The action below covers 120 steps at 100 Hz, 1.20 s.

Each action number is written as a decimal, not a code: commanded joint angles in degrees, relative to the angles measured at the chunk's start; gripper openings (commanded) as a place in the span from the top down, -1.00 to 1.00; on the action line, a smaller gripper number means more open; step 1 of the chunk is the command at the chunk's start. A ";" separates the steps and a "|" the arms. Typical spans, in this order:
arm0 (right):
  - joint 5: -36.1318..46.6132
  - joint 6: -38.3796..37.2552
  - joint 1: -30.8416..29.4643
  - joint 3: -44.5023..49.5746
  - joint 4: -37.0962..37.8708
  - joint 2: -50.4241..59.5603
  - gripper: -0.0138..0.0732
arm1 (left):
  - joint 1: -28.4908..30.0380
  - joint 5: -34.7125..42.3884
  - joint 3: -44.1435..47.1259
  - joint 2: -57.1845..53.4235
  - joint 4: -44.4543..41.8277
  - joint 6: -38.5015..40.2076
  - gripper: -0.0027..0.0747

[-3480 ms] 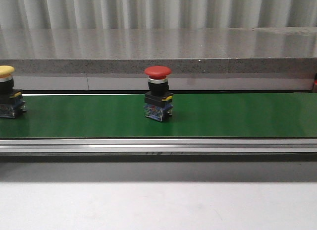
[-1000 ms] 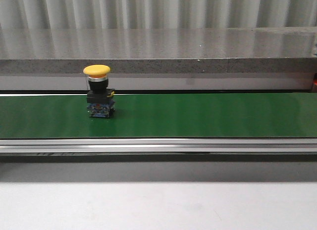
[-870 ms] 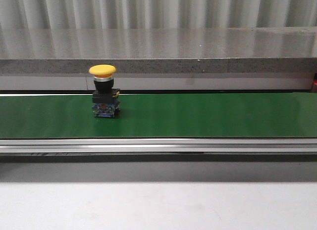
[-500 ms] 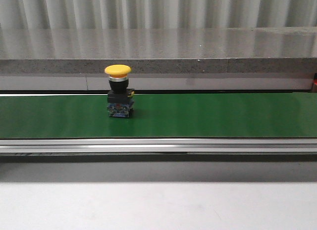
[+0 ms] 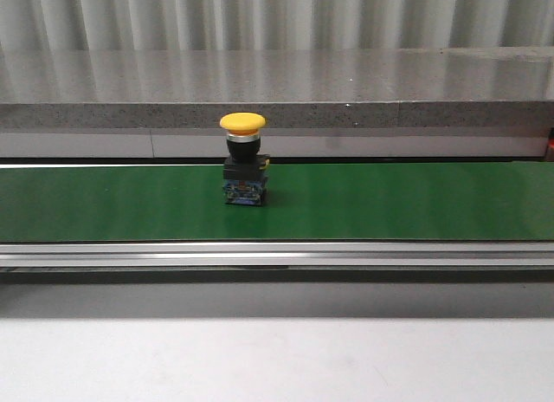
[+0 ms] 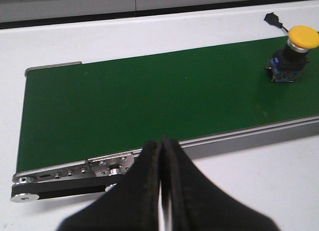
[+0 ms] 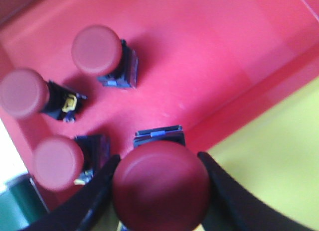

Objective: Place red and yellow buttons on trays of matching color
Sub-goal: 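Carry the red button with the right gripper and release it in the red tray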

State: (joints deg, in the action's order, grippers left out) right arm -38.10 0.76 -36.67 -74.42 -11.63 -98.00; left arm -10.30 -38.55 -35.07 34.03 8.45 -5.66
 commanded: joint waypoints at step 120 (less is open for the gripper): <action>13.29 0.02 4.19 -1.71 -5.35 -8.05 -0.53 | -0.53 3.27 -1.43 -0.03 0.69 0.05 0.98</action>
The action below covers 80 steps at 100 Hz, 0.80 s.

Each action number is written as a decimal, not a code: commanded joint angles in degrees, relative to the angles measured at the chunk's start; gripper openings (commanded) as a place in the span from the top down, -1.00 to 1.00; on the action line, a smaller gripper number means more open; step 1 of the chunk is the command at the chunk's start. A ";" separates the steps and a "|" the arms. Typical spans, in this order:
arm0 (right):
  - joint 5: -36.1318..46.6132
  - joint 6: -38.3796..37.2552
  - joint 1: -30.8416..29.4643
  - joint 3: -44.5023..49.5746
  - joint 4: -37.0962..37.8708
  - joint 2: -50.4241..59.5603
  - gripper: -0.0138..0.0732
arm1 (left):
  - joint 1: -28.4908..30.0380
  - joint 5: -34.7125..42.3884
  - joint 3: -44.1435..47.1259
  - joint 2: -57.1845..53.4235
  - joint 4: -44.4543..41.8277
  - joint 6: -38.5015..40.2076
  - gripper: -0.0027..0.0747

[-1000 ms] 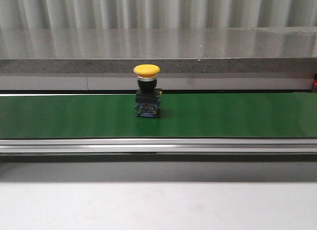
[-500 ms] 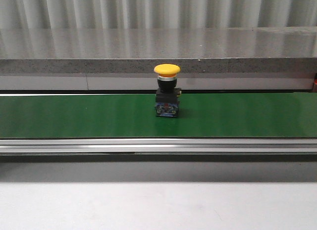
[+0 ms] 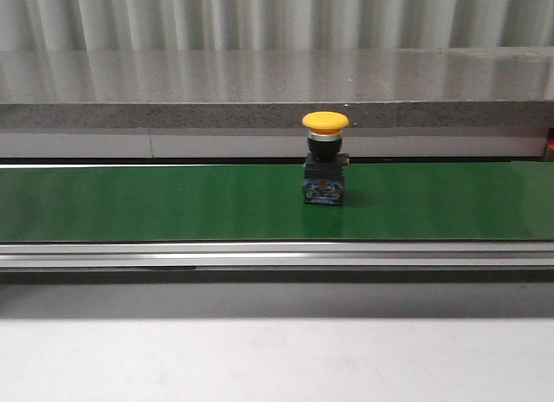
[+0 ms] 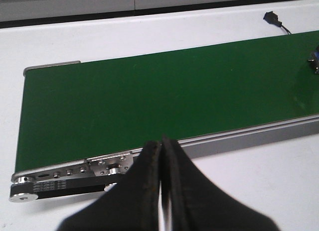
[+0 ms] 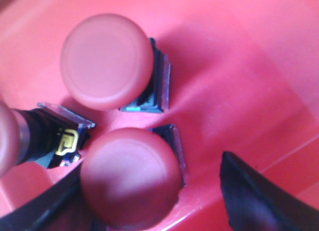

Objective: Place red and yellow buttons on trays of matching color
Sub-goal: 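Carry the red button with the right gripper and release it in the red tray, then move the right gripper back toward the yellow button on the belt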

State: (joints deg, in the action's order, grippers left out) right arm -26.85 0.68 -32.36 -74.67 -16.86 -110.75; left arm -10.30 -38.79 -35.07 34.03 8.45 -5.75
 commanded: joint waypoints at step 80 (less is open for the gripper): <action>-3.90 1.65 0.12 10.73 1.57 34.31 -0.53 | -0.53 3.52 -1.43 -0.03 0.69 0.14 0.98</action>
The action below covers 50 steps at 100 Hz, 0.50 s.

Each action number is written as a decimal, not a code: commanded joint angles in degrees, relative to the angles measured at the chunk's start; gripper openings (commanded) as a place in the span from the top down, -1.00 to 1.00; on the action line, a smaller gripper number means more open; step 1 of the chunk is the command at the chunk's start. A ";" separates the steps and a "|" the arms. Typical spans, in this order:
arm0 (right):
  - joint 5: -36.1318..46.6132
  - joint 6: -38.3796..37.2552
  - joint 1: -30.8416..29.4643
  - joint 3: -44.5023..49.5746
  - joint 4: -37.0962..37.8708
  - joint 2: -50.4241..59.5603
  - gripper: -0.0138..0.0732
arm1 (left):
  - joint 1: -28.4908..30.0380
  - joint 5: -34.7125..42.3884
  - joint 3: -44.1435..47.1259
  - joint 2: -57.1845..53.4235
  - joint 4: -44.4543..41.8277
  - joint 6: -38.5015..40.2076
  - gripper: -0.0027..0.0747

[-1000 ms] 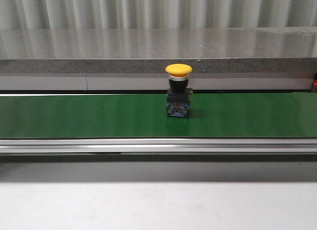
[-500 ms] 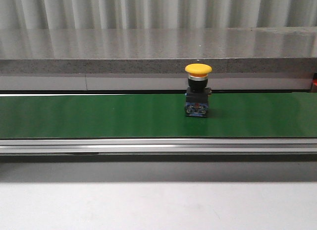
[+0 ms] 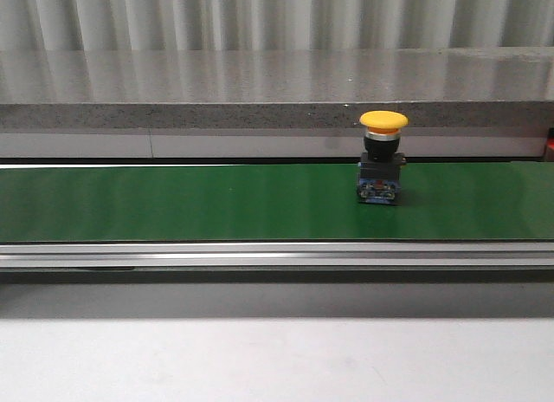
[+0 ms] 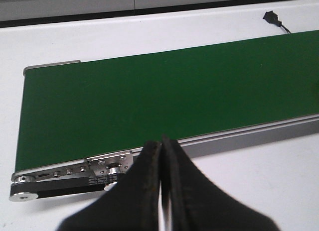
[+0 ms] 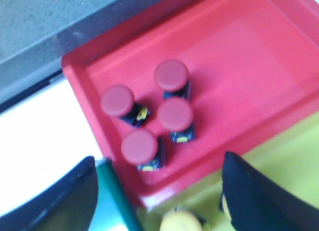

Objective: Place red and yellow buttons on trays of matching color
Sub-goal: 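Move the right gripper back toward the yellow button on the belt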

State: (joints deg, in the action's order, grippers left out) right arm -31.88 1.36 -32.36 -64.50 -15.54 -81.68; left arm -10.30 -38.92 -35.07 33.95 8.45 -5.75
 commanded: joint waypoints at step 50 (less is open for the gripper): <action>-7.86 1.36 12.96 3.70 0.25 16.20 -0.54 | -0.53 3.65 -1.43 0.06 0.69 0.14 0.98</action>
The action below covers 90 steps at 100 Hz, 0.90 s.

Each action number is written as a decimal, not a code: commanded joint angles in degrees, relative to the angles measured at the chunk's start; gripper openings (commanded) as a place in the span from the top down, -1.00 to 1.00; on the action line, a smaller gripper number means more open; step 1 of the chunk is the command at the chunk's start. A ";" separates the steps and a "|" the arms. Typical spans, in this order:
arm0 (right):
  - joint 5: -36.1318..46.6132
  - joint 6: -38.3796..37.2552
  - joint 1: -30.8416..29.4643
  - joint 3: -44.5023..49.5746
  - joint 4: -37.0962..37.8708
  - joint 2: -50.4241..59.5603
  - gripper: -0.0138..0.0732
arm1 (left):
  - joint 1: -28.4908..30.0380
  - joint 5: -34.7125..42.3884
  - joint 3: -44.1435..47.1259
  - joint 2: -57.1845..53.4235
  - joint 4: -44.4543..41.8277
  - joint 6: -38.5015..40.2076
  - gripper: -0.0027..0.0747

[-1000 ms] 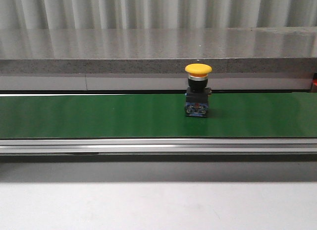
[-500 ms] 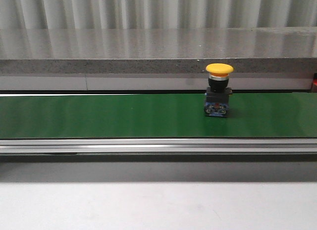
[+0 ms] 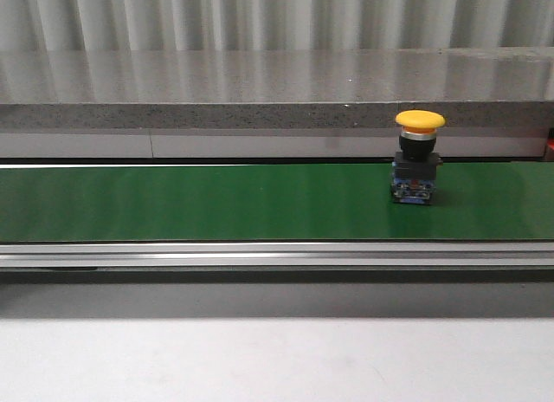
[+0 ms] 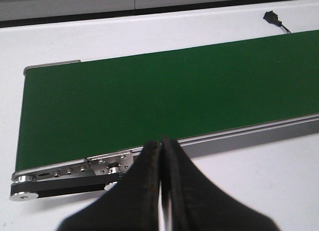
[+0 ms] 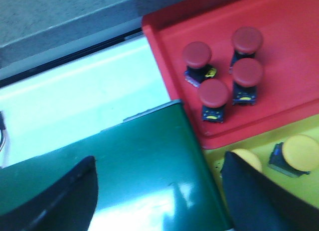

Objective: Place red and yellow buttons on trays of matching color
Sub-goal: 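Move the right gripper back toward the yellow button on the belt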

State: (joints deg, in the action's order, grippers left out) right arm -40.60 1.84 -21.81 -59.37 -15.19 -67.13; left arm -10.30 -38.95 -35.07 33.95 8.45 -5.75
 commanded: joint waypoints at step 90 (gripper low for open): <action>-19.10 1.58 22.71 -12.21 -1.70 -9.97 -0.78 | -0.53 3.67 -1.43 0.06 0.69 0.14 0.98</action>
State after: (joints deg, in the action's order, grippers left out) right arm -59.45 2.80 0.67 -68.41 -15.78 -76.25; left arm -10.30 -38.95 -35.07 33.95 8.45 -5.75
